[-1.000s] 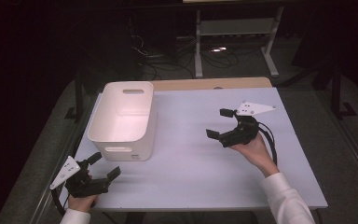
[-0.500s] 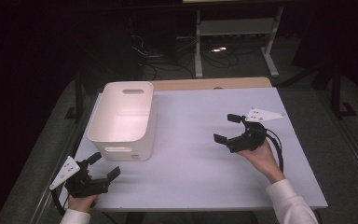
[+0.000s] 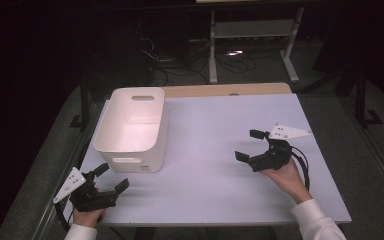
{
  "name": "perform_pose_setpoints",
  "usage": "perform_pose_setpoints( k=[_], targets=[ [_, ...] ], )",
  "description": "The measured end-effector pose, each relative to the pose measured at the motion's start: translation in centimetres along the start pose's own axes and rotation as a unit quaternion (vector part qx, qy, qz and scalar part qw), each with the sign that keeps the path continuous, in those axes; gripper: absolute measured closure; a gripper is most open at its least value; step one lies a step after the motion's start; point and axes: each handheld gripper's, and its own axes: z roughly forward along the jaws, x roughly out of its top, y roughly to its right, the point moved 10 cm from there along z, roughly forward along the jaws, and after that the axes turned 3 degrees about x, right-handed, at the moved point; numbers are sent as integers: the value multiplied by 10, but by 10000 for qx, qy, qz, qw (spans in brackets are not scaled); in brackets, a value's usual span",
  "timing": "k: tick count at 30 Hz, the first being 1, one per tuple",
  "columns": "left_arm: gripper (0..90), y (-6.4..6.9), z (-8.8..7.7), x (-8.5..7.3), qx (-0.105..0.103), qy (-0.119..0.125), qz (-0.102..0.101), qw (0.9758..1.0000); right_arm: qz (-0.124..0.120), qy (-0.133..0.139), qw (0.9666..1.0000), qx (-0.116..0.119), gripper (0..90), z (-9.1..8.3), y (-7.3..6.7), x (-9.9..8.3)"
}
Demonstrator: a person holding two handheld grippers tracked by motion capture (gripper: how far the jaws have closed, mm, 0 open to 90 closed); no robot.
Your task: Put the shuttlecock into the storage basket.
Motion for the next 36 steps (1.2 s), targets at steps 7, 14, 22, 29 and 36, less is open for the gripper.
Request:
perform_pose_setpoints(
  k=[7,14,22,29,36],
  targets=[
    [0,0,0,0,-11,-1,19,10000,56,12,10000,-78,0,-9,0,-10],
    [0,-1,-1,-1,-9,-39,61,10000,80,-75,9998,-172,0,-17,2,-20],
    [0,-1,-2,0,-52,0,66,10000,138,-98,9992,-360,0,-28,6,-35],
    [0,0,-2,1,-67,9,78,9999,62,5,9990,-441,0,-39,4,-38],
    [0,0,-2,1,-68,8,92,9999,38,180,9982,-563,0,-54,5,-41]
  ],
)
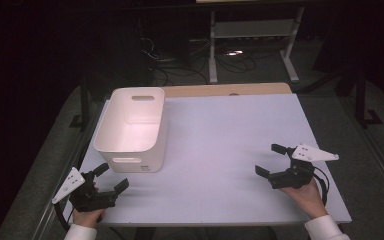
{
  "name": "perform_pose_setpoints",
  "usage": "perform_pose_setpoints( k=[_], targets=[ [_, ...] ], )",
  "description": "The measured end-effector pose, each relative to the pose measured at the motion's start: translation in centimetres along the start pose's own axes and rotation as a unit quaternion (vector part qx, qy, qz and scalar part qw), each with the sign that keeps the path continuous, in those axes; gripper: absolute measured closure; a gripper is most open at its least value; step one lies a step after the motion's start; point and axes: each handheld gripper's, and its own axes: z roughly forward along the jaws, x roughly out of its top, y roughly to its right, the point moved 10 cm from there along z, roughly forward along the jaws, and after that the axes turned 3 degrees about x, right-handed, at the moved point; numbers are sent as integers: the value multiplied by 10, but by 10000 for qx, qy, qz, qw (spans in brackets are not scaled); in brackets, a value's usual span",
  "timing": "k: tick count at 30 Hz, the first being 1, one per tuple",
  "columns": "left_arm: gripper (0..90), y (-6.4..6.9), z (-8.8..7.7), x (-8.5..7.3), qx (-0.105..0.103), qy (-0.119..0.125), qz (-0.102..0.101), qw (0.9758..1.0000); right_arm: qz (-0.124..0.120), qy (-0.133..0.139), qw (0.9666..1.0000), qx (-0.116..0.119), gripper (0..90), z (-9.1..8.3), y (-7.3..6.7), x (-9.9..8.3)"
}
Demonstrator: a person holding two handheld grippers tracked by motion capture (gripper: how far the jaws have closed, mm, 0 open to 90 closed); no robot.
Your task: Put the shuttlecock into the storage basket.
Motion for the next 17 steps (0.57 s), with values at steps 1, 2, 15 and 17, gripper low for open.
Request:
perform_pose_setpoints(
  k=[1,2,15,17],
  targets=[
    [0,0,0,0,1,5,-4,10000,1,30,10000,-28,0,-3,1,0],
    [0,0,0,0,2,0,8,10000,9,55,10000,-52,0,-5,2,0],
    [0,0,0,2,-5,49,-23,10000,121,220,9991,-330,0,-28,15,-6],
    [0,1,0,1,-15,39,2,10000,127,188,9992,-344,0,-28,16,-8]
  ],
)
